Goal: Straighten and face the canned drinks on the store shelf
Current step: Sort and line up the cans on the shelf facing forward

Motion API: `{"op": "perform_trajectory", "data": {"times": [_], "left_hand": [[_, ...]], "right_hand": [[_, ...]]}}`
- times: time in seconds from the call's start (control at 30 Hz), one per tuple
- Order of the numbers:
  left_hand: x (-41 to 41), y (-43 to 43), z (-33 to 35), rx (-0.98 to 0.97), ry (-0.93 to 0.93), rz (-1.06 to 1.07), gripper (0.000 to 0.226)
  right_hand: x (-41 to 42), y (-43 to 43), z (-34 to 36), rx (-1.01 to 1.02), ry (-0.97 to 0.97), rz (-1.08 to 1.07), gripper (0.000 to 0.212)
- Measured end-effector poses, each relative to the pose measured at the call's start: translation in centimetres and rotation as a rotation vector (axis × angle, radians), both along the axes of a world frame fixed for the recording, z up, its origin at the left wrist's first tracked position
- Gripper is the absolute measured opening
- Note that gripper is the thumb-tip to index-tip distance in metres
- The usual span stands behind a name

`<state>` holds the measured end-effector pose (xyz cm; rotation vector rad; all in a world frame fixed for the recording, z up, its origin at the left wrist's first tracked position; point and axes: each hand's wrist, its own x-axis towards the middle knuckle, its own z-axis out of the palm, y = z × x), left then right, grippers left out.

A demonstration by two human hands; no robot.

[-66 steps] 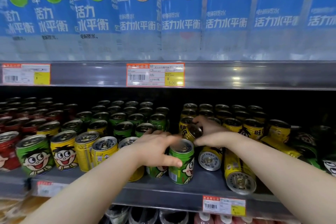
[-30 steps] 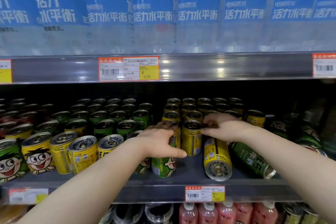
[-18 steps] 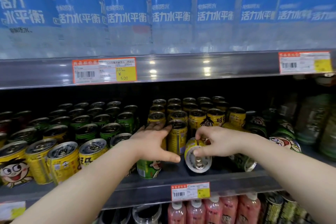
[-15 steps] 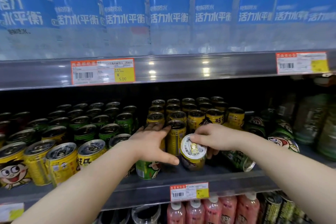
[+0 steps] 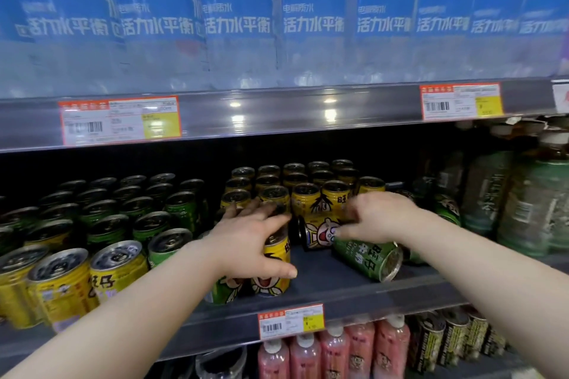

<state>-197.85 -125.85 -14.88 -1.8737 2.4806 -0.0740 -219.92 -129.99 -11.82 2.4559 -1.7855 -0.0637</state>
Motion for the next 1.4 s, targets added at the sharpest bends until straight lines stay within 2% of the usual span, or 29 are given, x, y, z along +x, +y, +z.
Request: {"op": "perform_trajectory", "data": {"times": [0.07,0.13,0.23,0.4,0.5,0.63,0.77,0.83,0.87,0.97,1.03,1.1,1.2,1.33,1.4], "left_hand": [[-0.5,-0.3,-0.3,0.026,-0.011,0.026,0.092],[-0.5,-0.4,-0.5,0.047,-0.02,0.054,0.091],[-0.5,-0.5,-0.5,0.058,-0.023,0.065,0.092],[-0.9,-0.3,-0.3,0.055,-0.037,0.077,0.092],[-0.9,-0.1,-0.3,0.066,-0.025,0.091,0.094],[-0.7,0.0,0.1,0.128,0.028,0.116,0.126],[-2.0,-0.1,0.3,0.103,0.078,0.166,0.126],[-3.1,-0.3,0.3,0.081,0.082,0.169,0.113],[-3.4,-0.5,0.3,0.083,0.088,0.165,0.106],[-3.7,-0.9,0.3,0.107,0.068,0.13,0.087],[-3.5,-1.0,0.2,0.117,0.089,0.121,0.083],[-3.4,-1.1,0.1,0.109,0.097,0.114,0.082],[-3.3,-1.3,-0.1,0.084,0.071,0.099,0.081],[-3.2,-1.5,-0.3,0.07,0.047,0.094,0.081],[-3.2,-1.5,-0.4,0.062,0.049,0.09,0.082]], "right_hand": [[-1.5,0.3,-0.7,0.074,0.245,-0.076,0.087],[-2.1,0.6,-2.5,0.099,0.299,-0.083,0.099],[-2.9,0.9,-4.1,-0.011,0.15,0.014,0.09],[-3.8,0.9,-2.2,0.129,-0.225,0.095,0.094],[-2.8,0.6,-1.7,0.113,-0.341,0.199,0.087],[0.0,-0.2,-3.1,0.118,-0.469,0.328,0.073],[0.7,-2.5,-3.7,0.227,-0.624,0.45,0.058],[-0.2,-4.7,-3.5,0.149,-0.571,0.419,0.046],[-0.7,-5.8,-3.4,0.089,-0.463,0.393,0.047],[-1.1,-7.4,-4.2,0.056,-0.132,0.354,0.072],[-0.4,-7.4,-5.3,0.047,-0.059,0.349,0.082],[0.1,-7.4,-6.0,-0.055,-0.023,0.357,0.08],[0.0,-7.3,-5.6,-0.087,-0.01,0.35,0.079],[-0.3,-7.1,-3.5,0.083,-0.24,0.305,0.084],[-0.1,-7.1,-2.7,0.112,-0.286,0.3,0.086]]}}
